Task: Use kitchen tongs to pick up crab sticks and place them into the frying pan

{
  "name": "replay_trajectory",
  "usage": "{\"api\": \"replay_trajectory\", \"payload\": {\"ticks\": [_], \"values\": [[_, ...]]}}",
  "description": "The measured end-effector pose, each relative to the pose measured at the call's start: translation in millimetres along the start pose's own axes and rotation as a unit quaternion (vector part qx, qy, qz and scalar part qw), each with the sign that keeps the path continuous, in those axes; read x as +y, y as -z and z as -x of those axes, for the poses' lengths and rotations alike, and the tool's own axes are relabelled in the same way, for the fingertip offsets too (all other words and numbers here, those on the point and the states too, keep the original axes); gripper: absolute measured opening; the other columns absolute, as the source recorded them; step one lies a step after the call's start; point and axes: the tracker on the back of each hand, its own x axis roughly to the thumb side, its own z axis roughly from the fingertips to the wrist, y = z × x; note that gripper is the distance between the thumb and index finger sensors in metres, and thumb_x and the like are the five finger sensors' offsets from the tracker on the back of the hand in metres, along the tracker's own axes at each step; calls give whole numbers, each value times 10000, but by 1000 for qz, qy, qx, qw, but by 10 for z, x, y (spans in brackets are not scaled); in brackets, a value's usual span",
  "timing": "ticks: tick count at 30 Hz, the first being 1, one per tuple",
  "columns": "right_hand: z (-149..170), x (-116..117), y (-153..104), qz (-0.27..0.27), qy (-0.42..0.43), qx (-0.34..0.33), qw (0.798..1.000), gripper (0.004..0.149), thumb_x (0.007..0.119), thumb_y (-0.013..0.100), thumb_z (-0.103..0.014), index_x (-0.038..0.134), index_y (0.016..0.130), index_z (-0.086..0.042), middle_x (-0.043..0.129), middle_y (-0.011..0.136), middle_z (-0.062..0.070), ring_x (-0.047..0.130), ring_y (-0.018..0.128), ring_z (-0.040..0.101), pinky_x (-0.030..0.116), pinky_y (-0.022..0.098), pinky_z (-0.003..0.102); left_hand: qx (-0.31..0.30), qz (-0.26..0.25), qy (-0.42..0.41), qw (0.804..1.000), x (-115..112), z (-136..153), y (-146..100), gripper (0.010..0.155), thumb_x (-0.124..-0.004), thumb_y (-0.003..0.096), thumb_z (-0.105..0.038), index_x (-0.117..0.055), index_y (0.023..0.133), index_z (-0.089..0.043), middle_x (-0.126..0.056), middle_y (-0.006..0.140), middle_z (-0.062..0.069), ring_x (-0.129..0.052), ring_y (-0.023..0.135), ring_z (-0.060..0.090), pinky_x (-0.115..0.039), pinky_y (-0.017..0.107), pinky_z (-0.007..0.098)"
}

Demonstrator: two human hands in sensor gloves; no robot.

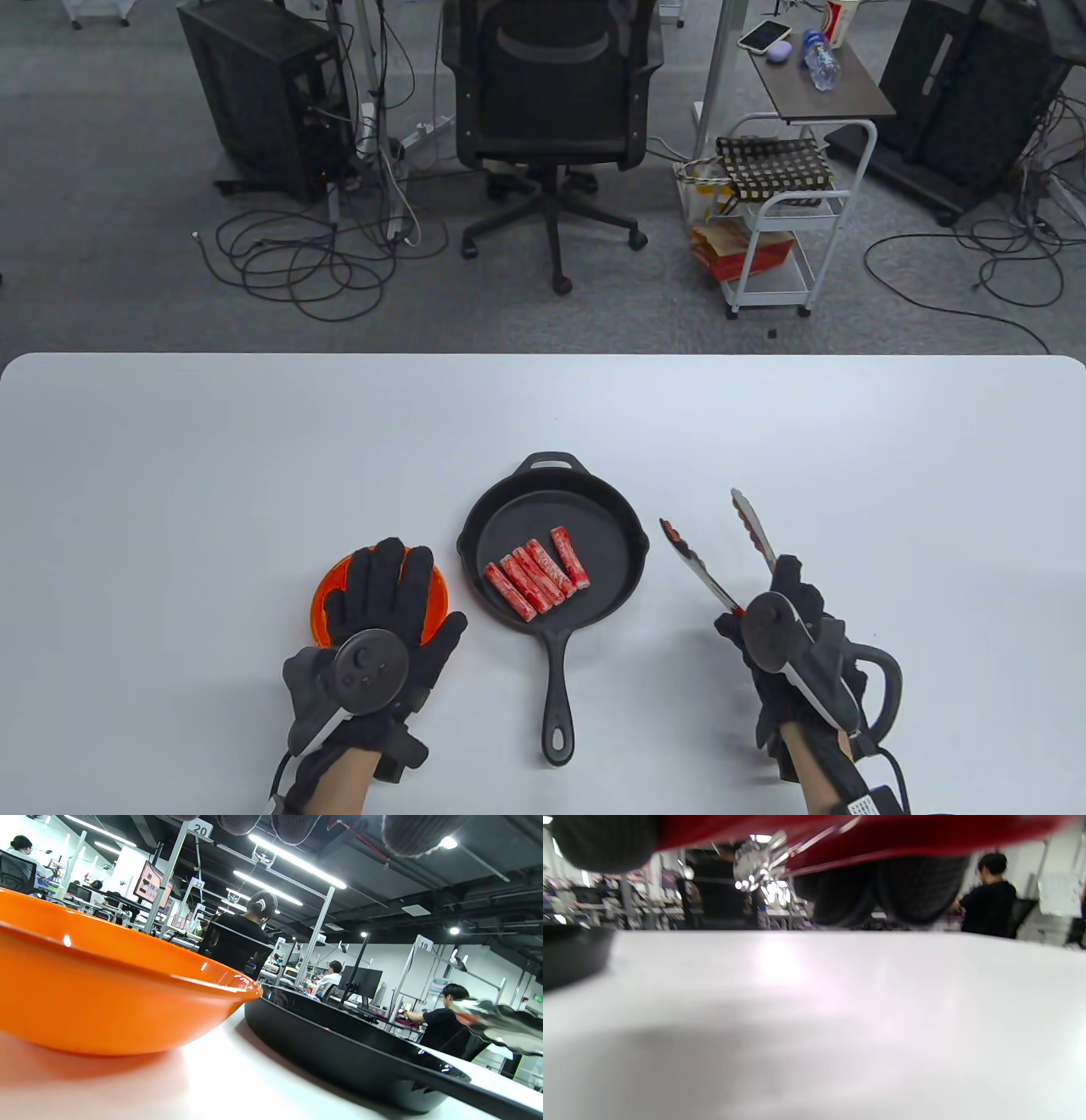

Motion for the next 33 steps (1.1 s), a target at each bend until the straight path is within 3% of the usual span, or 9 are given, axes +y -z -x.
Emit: {"api": "replay_trajectory", "payload": {"ticks": [3,23,30,33], "values": [[73,121,53,-41,20,24,999,934,732,501,-560,360,1160,-12,660,1045,278,876,766,395,841,440,482,3,5,3,1000,-31,5,0,817,-625,566,-688,-379,1219,-263,-323,1262,133,-341,1137,496,-388,691,745],[-96,372,49,-106,-101,44,988,962,712,510,-595,321,1168,-13,653,1075,232,821,844,417,849,469,484,31,-3,-22,999,9,106,-34,795,-640,571,-653,-406,1209,-239,-345,1249,154,-371,1118,511,-406,686,737],[-127,377,49,-130,-115,50,983,960,654,533,-605,266,1174,-4,599,1102,251,771,878,450,825,496,516,31,-3,-25,999,4,113,-31,797,-639,571,-653,-406,1210,-238,-350,1249,154,-376,1117,512,-406,686,737],[-112,327,34,-139,-83,49,986,958,602,540,-622,235,1178,-10,544,1128,271,718,924,489,801,522,553,30,0,-25,999,2,109,-31,798,-639,571,-653,-404,1210,-237,-350,1249,154,-377,1117,513,-404,686,738]]}}
